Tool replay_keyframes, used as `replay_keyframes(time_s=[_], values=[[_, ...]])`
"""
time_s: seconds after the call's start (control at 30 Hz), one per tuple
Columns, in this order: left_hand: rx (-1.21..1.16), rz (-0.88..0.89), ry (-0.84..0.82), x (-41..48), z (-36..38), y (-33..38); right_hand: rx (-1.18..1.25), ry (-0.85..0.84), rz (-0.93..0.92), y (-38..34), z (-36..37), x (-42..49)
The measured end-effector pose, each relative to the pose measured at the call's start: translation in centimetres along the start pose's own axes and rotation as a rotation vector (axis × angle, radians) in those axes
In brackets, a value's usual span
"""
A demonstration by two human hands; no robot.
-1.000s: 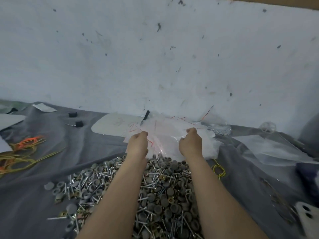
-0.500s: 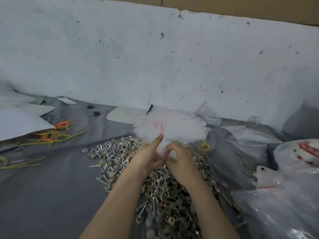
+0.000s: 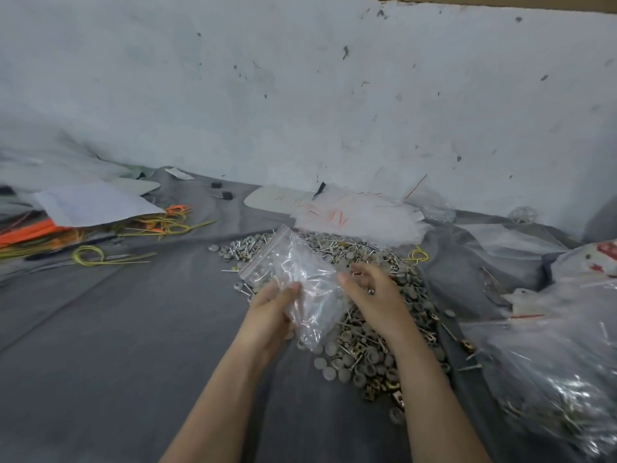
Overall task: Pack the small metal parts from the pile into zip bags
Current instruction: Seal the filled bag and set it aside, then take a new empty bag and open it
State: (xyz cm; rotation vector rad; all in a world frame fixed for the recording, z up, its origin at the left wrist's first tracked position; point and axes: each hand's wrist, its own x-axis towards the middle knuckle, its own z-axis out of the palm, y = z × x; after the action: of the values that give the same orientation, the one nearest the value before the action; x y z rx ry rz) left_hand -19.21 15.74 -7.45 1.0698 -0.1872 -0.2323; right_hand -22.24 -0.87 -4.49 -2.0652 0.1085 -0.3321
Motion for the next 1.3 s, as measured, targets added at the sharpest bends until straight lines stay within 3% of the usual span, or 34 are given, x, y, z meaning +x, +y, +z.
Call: replay_keyframes(time_s=[0.43,0.5,0.6,0.67,0.73,0.8,0.9,1.0,1.13,1.23,1.3], values=[[-0.131,-0.123,0.053,2.7,-0.7,1.1,-0.058,-0.331,-0.058,0.4,-0.2,1.0],[-0.203,-0.168,0.047,3.1,-0.8,1.4,-0.156,-0.219,-0.090,0.6,0.6,1.7],[-0.280,-0.181,0.070,3.6,-1.3,2.2,-0.167,0.124,-0.108,0.6,1.2,2.4],[-0.337,-0.188,0.097,4.0,-1.9,2.7,-0.061,0.106,-0.129,0.6,1.2,2.8],[-0.363,-0.209,0.099,4.3,-2.2,2.9,-0.036,-0.118,-0.127,0.4,2.0,2.7],[-0.367,-0.240,0.084,4.5,-2.0,2.5,-0.108,-0.189,-0.141,0.2,3.3,2.6],[-0.334,-0.276,0.088,4.5,-1.8,2.0,-0.084,0.024,-0.161,0.2,4.5,3.2],[-0.314,-0.201,0.316,4.9,-2.5,1.9,-0.077,0.249,-0.072,0.5,3.7,3.5],[-0.369,0.006,0.729,5.7,-5.1,3.0,0.195,0.399,0.080,1.4,1.6,3.6],[-0.251,0.019,0.749,5.7,-5.4,3.3,0.638,0.333,0.193,1.6,1.1,3.4],[-0.155,-0.045,0.650,5.1,-4.0,2.8,0.812,0.254,0.223,1.4,1.2,3.0]])
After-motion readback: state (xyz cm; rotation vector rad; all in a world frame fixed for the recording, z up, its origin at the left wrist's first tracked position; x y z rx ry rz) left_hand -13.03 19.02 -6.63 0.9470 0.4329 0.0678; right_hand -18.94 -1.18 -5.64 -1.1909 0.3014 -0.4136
